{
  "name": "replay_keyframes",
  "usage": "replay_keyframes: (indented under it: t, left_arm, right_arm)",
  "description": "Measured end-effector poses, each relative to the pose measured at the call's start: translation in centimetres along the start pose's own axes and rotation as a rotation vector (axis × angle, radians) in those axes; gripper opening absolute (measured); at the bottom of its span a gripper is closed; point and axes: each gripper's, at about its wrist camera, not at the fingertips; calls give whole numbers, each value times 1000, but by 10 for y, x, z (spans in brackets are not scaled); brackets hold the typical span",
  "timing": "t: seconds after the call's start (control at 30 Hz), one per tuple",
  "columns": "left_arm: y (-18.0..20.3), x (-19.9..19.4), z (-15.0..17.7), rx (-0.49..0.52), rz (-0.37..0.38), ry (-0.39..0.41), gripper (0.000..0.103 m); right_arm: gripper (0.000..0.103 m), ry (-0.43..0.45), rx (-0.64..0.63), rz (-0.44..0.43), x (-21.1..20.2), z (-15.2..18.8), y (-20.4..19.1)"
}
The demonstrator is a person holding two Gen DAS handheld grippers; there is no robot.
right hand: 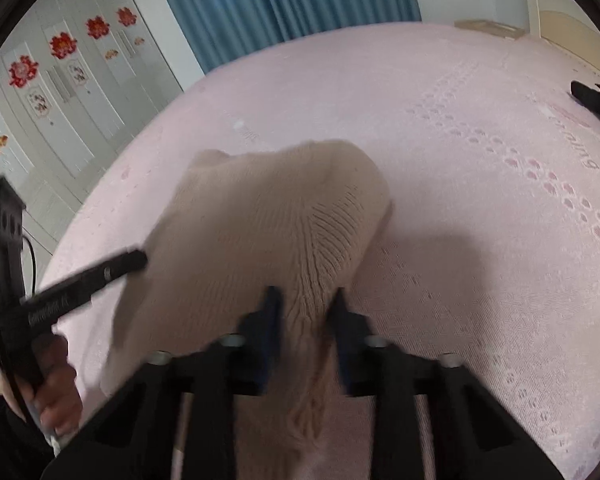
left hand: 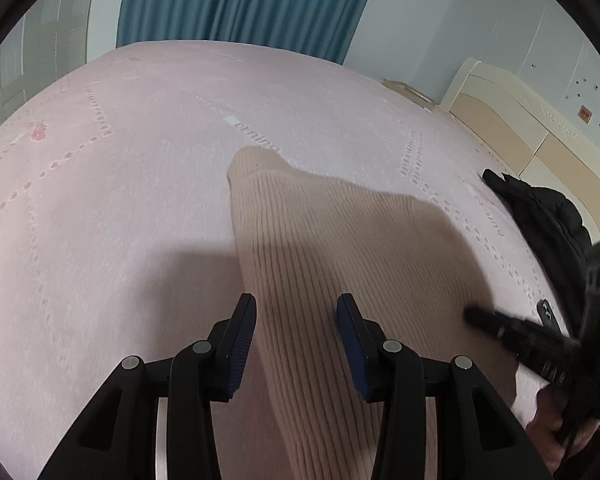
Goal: Fold small clothes
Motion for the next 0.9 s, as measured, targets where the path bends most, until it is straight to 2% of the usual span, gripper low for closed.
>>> replay_keyframes:
  t: [0.07,0.13,0.23,0.3,0.33,0.37,0.47,0.57,0.67,0.77,0.8,0.9]
  left_arm:
    - [1,-6,2,-2,2,-1,40]
    - [1,-9,4,6,-9,-2,40]
    - [2,-8,6,14,-9,-8,40]
    - [4,-7,5,22,-26,-4,40]
    - [3,-7,5,22,-25,-1,40]
    - [4,-4,4,18,-20,-1,40]
    - [4,1,3,0,1,-6,41]
    - [3,4,4,-9,17,-10,44]
    - [1,2,8,-16,37,-14,45]
    - [0,-4,15,-11,61,-13,47]
    - [0,-8,19,-8,61,-11,47]
    - [1,-20,29,2,55,-15,47]
  right_arm:
    - [13,88,-3,-46,-20,0,-1]
    - [13,102,15,-55,-23,1,4]
    - [15,-19,85,12,7,6,18]
    - [25,-2,72,34,5,5,16]
    - [36,3,56,66,2,1,12]
    - [40,11,47,91,-2,-2,8]
    - [40,93,0,120,-18,-13,-6]
    - [40,144,-31,92,-23,-20,-19]
    - [40,112,-48,85,-8,-18,-26]
    - [38,33,-97,210,26,-7,-21]
    - [38,16,-96,211,30,-4,-17]
    - [39,23,-28,188,8,-11,-12]
Point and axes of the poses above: each gripper's, at about its wrist camera, not at the fingertips, and x roughly the way its jaws point, y to its right, z to its underside, and after that the axes turned 9 degrees about x, right-handed
